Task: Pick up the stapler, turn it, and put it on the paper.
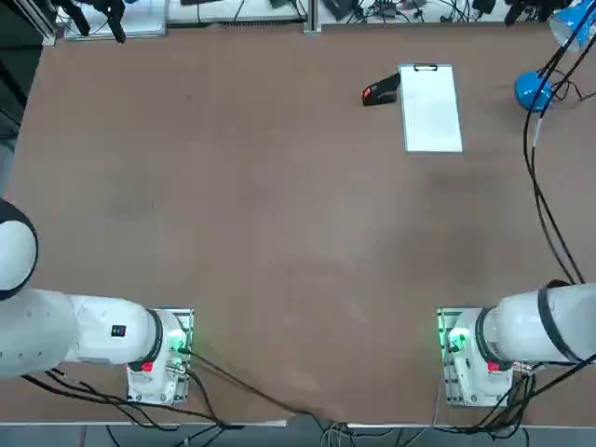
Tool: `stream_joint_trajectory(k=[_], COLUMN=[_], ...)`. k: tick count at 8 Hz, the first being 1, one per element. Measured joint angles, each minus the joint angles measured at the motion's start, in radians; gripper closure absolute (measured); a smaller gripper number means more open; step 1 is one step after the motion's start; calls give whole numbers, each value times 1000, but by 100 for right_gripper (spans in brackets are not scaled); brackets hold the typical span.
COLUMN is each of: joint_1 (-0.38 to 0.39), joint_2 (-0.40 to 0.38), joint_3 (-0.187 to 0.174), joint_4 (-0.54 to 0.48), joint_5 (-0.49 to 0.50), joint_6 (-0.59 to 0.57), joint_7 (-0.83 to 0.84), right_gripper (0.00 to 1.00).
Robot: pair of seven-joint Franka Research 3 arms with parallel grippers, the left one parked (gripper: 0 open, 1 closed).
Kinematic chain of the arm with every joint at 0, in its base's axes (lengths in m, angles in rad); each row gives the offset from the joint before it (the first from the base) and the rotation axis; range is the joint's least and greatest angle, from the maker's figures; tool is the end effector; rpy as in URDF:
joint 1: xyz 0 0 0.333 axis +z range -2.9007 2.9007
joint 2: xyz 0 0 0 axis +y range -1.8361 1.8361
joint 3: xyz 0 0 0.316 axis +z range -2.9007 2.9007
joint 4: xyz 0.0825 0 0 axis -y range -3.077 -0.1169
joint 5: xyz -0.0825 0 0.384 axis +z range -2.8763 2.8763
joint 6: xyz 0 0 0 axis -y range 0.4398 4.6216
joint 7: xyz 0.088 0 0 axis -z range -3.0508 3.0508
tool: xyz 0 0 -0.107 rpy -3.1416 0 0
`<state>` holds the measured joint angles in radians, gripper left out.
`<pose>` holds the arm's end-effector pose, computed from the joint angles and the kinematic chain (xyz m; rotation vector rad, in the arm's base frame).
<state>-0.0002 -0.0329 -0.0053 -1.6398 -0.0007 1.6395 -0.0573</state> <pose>0.5502 -0.0031 0.6161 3.1386 0.0814 0.0511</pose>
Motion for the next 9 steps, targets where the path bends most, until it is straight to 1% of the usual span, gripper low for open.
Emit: stream_joint_trajectory(k=[4,5,7,9], joint_1=[0,0,6,41], joint_2=[0,1,24,85], joint_3=[0,0,3,9], joint_4=[3,6,26,60], joint_5=[0,0,5,5], joint_6=[0,1,7,15], joint_7=[6,37,170,338], right_gripper=[0,0,0,0])
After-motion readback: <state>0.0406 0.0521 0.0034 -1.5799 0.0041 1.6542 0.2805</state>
